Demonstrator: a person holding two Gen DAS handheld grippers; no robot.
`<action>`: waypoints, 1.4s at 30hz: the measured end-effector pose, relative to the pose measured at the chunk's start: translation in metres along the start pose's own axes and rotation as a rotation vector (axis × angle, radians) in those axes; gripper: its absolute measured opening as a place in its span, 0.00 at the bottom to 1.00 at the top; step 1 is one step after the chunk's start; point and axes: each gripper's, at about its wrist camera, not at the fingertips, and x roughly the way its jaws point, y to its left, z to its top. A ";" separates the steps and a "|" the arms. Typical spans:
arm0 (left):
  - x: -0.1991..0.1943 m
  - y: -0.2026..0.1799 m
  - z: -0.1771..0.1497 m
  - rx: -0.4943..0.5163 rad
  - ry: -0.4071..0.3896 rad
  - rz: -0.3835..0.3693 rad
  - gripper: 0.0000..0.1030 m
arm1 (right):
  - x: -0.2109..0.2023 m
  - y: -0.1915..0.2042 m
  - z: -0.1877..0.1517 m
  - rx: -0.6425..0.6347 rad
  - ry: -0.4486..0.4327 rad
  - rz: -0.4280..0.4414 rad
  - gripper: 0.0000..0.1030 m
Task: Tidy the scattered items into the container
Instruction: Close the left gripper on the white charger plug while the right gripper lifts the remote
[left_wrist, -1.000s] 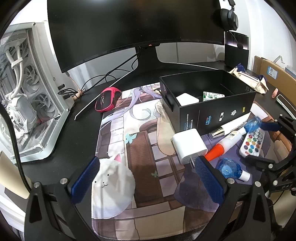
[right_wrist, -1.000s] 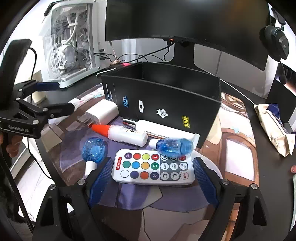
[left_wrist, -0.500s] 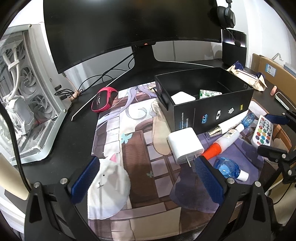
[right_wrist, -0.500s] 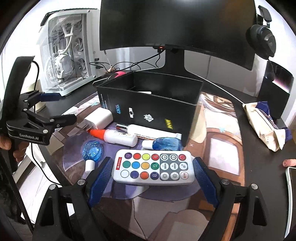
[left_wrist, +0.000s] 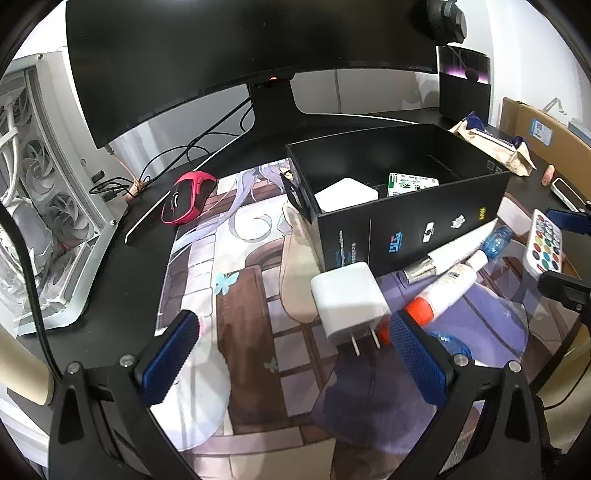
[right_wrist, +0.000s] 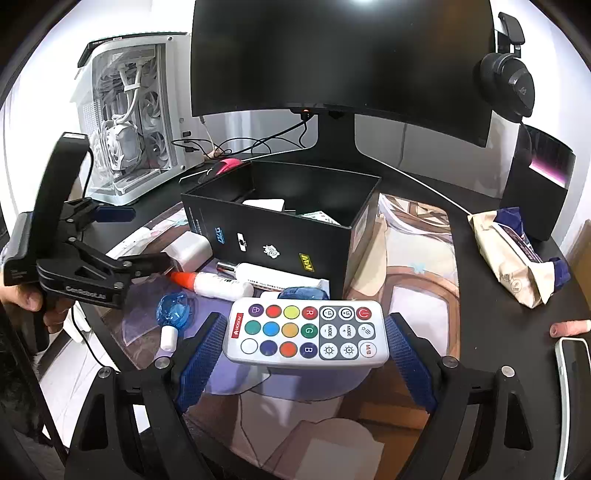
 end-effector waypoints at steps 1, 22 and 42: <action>0.002 0.000 0.001 -0.003 0.003 0.000 1.00 | 0.000 -0.001 0.001 0.000 -0.002 0.001 0.85; 0.033 0.002 0.008 -0.060 0.063 -0.007 1.00 | 0.011 -0.014 0.014 -0.010 0.014 0.044 0.85; 0.044 0.022 -0.001 -0.152 0.072 -0.079 1.00 | 0.013 -0.014 0.014 -0.008 0.017 0.052 0.85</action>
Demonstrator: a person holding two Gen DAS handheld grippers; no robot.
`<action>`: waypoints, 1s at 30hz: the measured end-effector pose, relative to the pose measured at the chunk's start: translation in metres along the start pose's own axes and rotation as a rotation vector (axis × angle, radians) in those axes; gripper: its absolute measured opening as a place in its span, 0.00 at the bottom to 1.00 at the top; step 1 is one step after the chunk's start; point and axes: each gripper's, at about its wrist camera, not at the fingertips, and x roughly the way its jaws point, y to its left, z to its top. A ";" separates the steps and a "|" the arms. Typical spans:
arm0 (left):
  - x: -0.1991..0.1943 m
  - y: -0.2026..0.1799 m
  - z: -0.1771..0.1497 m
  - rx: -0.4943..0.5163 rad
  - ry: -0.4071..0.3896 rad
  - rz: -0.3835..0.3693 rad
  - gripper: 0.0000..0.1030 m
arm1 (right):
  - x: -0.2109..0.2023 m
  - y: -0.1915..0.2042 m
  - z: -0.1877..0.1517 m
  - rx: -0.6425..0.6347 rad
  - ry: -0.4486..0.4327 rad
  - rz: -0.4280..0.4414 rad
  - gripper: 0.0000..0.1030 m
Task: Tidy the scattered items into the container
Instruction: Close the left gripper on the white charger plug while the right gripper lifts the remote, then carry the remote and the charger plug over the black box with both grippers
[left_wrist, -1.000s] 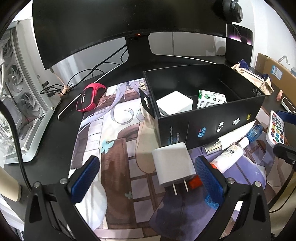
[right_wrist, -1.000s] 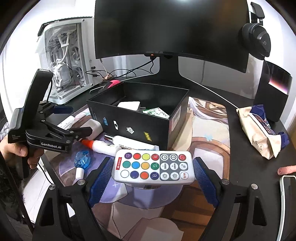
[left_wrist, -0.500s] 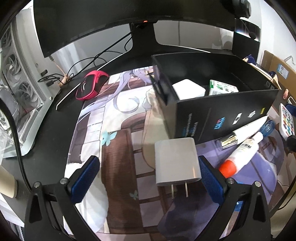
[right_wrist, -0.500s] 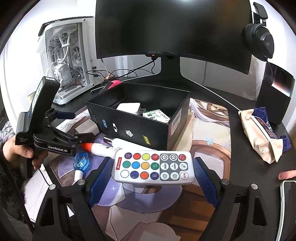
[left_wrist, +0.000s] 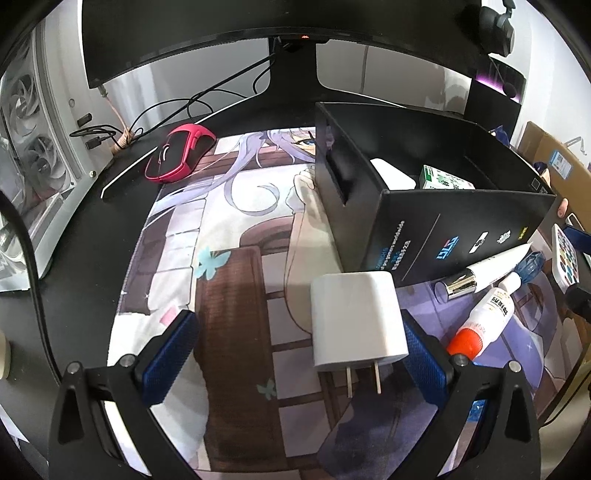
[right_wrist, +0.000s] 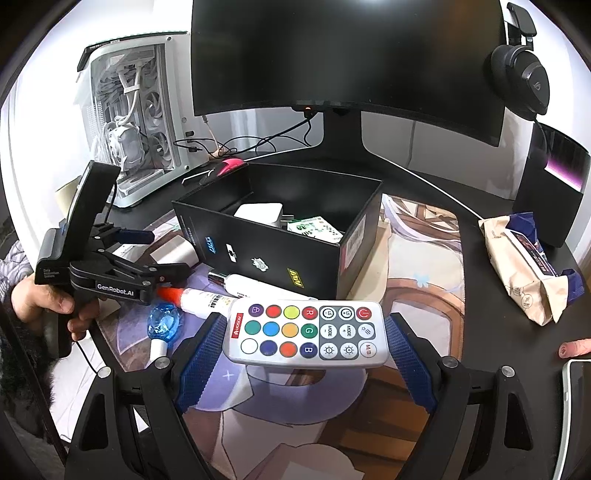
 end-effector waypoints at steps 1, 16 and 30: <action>0.000 0.000 0.000 0.001 -0.004 -0.007 0.97 | -0.001 0.001 0.000 -0.003 -0.002 0.001 0.85; -0.013 -0.008 -0.005 0.041 -0.056 -0.108 0.40 | -0.008 0.006 0.001 -0.009 -0.019 0.003 0.85; -0.022 -0.014 -0.001 0.047 -0.066 -0.114 0.40 | -0.011 0.007 0.001 -0.007 -0.027 0.006 0.85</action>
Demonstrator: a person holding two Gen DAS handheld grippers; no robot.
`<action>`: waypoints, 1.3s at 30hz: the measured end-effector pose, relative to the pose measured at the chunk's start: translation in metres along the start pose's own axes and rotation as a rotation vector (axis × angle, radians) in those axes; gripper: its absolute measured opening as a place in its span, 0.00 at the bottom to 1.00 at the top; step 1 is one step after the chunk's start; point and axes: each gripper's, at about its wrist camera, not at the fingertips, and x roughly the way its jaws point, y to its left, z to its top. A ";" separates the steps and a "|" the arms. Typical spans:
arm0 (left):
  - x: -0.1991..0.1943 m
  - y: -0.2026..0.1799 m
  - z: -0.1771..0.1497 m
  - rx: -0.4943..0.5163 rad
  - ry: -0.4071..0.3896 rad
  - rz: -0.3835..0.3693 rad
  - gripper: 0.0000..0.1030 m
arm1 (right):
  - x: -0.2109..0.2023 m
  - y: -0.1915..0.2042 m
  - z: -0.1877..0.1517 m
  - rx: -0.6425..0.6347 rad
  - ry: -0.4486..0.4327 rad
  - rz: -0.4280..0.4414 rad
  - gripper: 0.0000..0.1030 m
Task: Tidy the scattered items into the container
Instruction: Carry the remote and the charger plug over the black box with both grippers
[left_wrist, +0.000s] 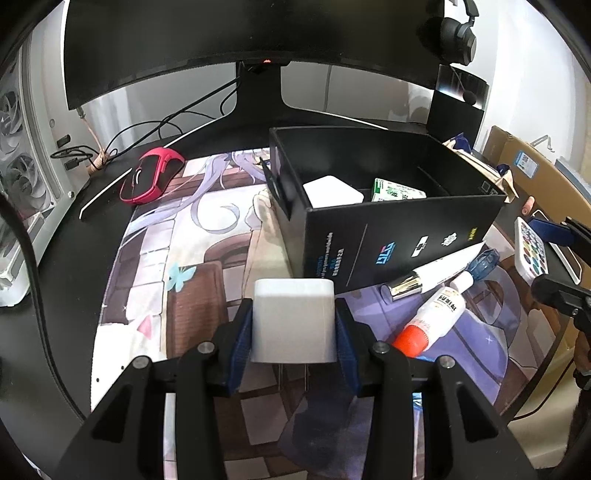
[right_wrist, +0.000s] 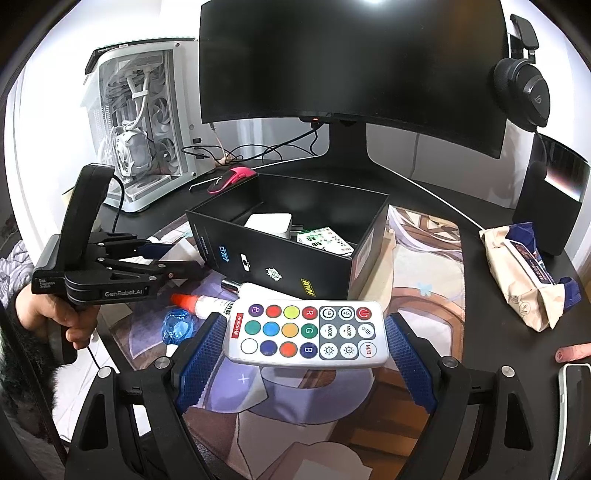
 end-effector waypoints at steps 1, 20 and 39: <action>-0.002 0.000 0.000 0.001 -0.005 -0.002 0.40 | 0.000 0.000 0.000 0.000 0.000 -0.002 0.85; 0.001 0.003 -0.002 0.002 -0.008 -0.031 0.40 | -0.001 0.005 0.000 -0.001 0.007 -0.010 0.85; -0.036 -0.002 0.007 0.028 -0.068 -0.044 0.39 | -0.005 0.010 0.002 -0.005 -0.006 -0.004 0.85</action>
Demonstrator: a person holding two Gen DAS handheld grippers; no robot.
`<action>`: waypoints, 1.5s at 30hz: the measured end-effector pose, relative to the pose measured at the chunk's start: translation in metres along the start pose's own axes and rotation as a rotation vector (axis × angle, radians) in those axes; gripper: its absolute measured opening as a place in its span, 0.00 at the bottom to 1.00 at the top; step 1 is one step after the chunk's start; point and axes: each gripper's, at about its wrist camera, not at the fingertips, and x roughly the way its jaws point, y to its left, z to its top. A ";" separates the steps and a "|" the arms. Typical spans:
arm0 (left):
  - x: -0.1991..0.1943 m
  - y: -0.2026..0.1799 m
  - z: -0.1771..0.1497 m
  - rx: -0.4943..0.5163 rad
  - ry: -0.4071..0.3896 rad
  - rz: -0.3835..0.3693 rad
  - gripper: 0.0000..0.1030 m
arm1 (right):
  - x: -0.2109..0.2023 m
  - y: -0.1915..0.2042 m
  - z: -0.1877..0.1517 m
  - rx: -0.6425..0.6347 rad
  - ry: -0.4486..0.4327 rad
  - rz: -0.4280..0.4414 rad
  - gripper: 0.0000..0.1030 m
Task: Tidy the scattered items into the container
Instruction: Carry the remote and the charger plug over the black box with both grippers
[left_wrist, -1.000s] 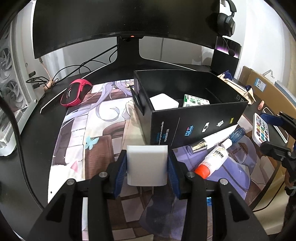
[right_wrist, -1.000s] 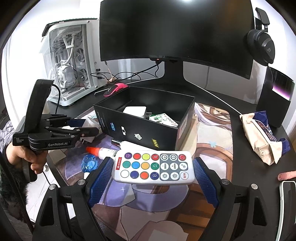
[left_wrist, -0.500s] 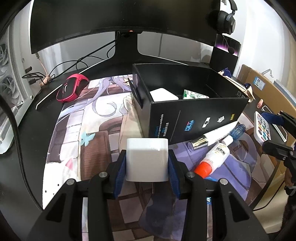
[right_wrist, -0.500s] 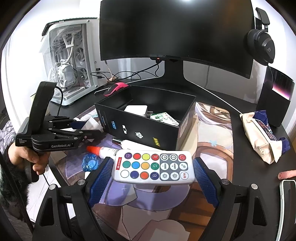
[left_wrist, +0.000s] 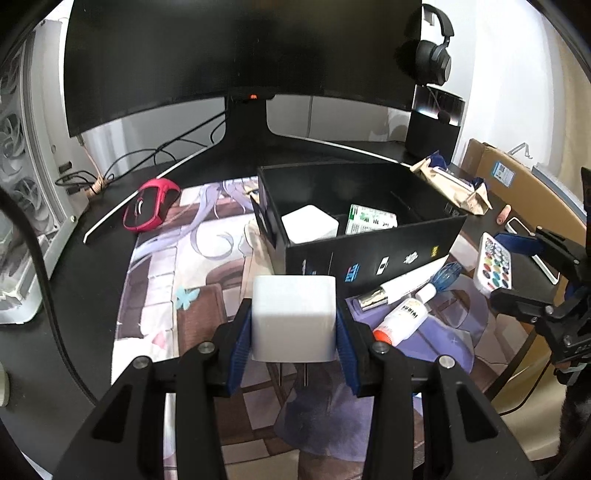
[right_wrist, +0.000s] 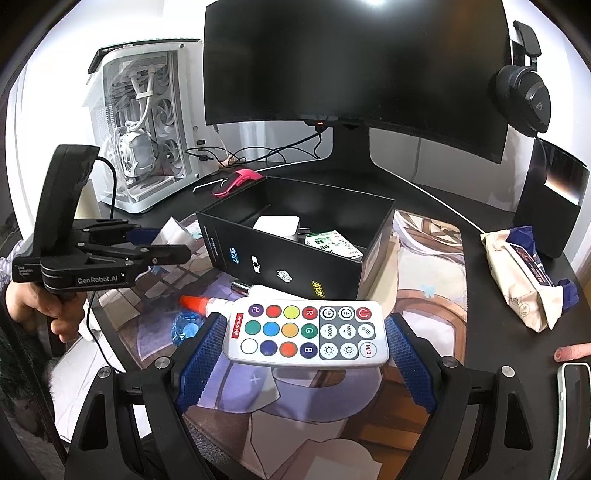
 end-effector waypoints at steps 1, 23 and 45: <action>-0.002 0.000 0.001 0.001 -0.003 -0.001 0.39 | 0.000 0.000 0.000 0.002 -0.001 -0.002 0.85; -0.013 -0.010 0.032 0.030 -0.054 -0.025 0.39 | -0.012 0.000 0.020 -0.011 -0.056 -0.011 0.85; -0.001 -0.011 0.063 0.052 -0.085 -0.063 0.39 | 0.004 0.008 0.057 -0.079 -0.065 -0.007 0.85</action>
